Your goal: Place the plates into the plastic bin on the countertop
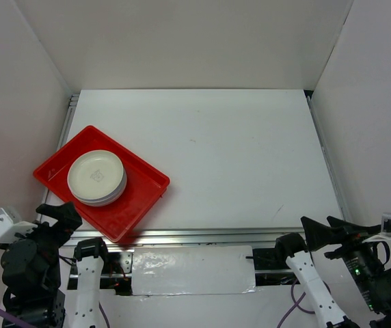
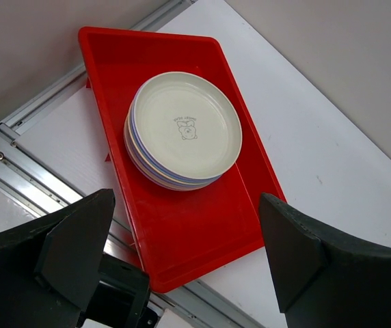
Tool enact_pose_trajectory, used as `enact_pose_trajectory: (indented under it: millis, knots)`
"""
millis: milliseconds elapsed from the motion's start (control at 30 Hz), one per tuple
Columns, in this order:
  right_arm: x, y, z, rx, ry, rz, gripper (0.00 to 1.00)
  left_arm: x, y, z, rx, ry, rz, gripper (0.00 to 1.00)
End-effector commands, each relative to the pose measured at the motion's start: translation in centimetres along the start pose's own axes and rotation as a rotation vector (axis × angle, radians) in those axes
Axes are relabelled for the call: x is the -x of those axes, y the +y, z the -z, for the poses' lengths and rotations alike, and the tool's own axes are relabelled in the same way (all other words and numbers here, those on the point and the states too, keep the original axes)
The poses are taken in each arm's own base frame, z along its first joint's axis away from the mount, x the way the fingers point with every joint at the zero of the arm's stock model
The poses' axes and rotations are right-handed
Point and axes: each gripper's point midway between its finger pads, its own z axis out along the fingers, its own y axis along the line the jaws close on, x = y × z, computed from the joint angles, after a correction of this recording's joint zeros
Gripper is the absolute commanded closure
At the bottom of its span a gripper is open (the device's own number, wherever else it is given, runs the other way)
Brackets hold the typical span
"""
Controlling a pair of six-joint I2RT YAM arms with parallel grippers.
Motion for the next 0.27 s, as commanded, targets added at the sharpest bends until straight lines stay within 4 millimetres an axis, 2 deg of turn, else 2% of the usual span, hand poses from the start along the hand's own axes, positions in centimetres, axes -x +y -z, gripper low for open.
enact_pose_trajectory:
  millis: [0, 233]
  knots:
    - [1.04, 0.87, -0.5, 0.041, -0.035, -0.003, 0.0, 0.76, -0.06, -0.85, 0.023, -0.015, 0.014, 0.01]
    - [1.04, 1.05, -0.73, 0.041, -0.016, 0.004, 0.0, 0.53, 0.04, -1.01, 0.022, -0.017, 0.015, 0.01]
